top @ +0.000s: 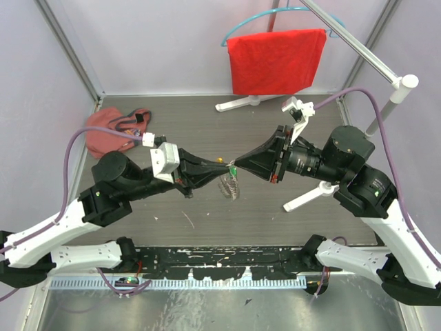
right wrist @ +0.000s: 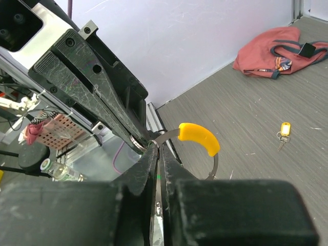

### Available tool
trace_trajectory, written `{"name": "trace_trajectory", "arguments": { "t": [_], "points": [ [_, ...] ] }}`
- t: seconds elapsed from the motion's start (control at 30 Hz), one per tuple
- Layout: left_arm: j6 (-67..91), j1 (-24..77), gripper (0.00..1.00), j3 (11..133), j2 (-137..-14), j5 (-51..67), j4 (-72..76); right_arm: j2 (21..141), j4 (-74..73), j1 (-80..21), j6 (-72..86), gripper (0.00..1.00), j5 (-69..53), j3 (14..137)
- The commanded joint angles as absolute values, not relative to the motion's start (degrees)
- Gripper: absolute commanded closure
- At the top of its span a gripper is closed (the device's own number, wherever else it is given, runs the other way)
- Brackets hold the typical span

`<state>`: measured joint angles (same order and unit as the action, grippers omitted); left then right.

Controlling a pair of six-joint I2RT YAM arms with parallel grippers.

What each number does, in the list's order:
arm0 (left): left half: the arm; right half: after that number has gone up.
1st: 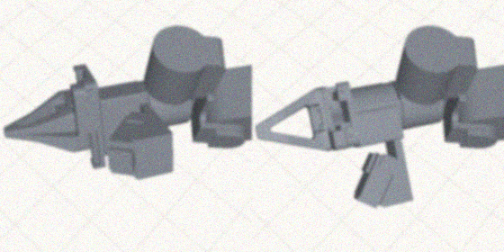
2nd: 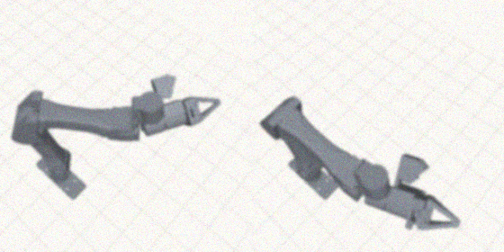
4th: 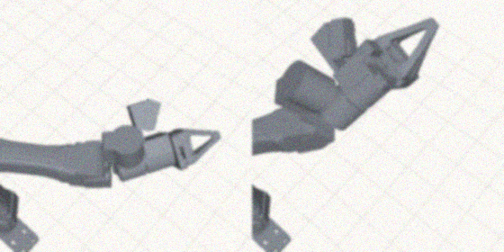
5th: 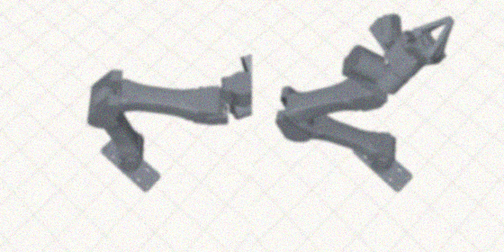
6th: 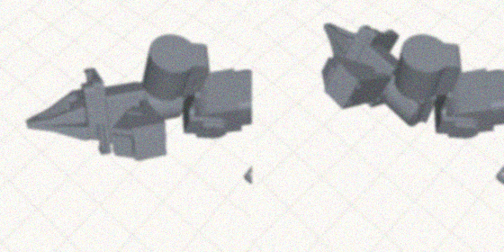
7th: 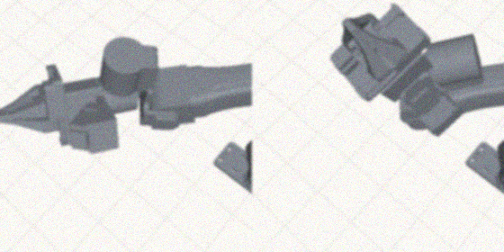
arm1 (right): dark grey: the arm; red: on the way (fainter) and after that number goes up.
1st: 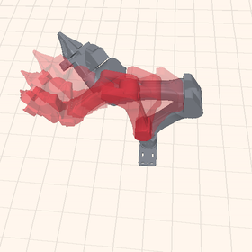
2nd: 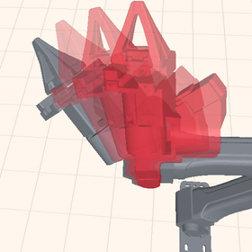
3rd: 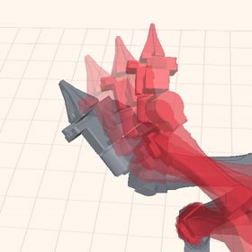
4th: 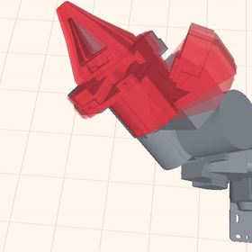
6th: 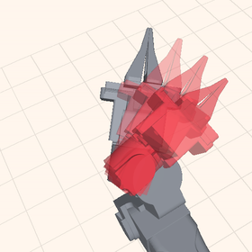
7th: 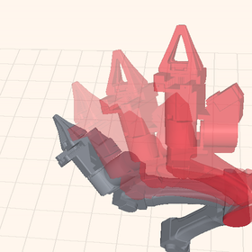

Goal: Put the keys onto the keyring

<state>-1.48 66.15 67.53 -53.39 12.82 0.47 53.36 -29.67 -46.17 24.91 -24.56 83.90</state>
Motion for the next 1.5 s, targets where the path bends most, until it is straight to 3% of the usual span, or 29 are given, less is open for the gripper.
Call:
{"name": "trace_trajectory", "arguments": {
  "t": [0.0,0.27,0.5,0.8,0.87,0.9,1.47],
  "points": [
    [-2.05,66.39,1.00,69.93,-53.65,13.71,1.51,52.49,-26.93,-46.23,23.89,0.82,-22.87,84.79],
    [-3.50,66.41,1.00,71.21,-54.81,9.27,-5.18,47.12,-28.52,-46.25,18.13,0.49,-8.98,84.63],
    [-3.95,66.36,1.00,70.28,-56.65,3.46,-10.13,43.05,-32.60,-46.27,14.24,0.38,5.00,82.76],
    [-3.74,66.29,1.00,67.96,-61.61,-5.37,-17.21,40.58,-33.84,-46.25,13.72,0.30,10.19,80.00],
    [-3.50,66.29,1.00,67.51,-63.15,-6.63,-19.23,40.37,-33.84,-46.23,14.17,0.06,11.05,80.01],
    [-3.33,66.27,1.00,67.14,-63.80,-6.93,-20.08,40.28,-33.88,-46.27,14.27,0.01,11.29,79.98],
    [-0.48,64.90,1.00,62.61,-75.29,-14.57,-31.11,40.07,-32.96,-46.28,15.01,0.00,10.26,78.11]
  ]
}}
